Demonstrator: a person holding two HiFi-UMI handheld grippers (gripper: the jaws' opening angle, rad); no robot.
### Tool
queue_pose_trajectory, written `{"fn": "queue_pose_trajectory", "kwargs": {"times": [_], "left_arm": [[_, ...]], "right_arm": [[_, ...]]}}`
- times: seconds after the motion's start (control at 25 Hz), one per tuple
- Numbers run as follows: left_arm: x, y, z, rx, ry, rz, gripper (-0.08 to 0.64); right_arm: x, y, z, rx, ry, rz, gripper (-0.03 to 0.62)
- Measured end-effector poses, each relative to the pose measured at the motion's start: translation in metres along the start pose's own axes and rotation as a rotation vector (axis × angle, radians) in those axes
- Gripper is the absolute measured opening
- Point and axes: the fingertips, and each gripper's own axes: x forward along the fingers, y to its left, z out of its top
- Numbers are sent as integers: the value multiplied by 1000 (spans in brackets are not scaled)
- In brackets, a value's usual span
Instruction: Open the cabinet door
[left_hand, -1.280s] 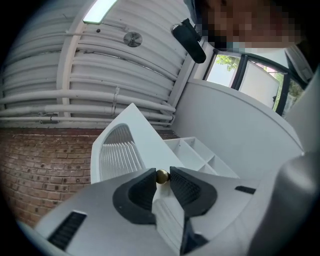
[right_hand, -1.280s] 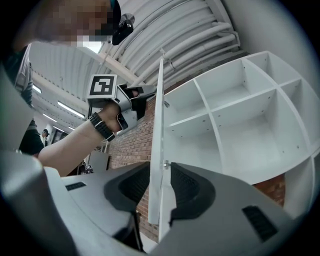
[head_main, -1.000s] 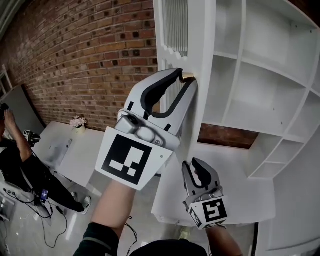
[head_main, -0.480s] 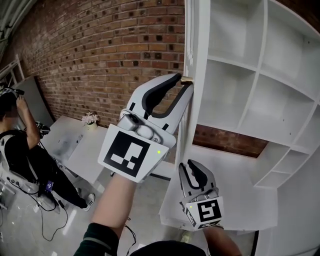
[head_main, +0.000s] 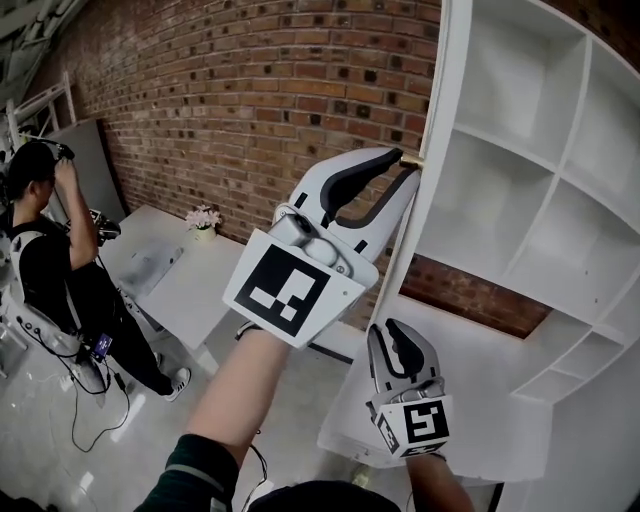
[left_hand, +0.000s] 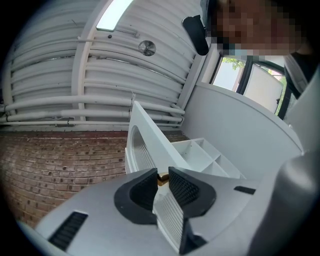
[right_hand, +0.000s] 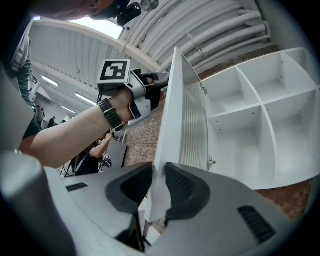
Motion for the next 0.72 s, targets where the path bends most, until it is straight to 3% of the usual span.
{"fn": "queue_pose_trajectory", "kwargs": {"times": [0.52,0.72], "left_arm": [[-18,31,-7,73,24,57,49],[-19,31,-7,64,16,58,49]], "right_arm": [[29,22,0,10,-17,51,80],[29,23,0,12,-23,54,80]]}}
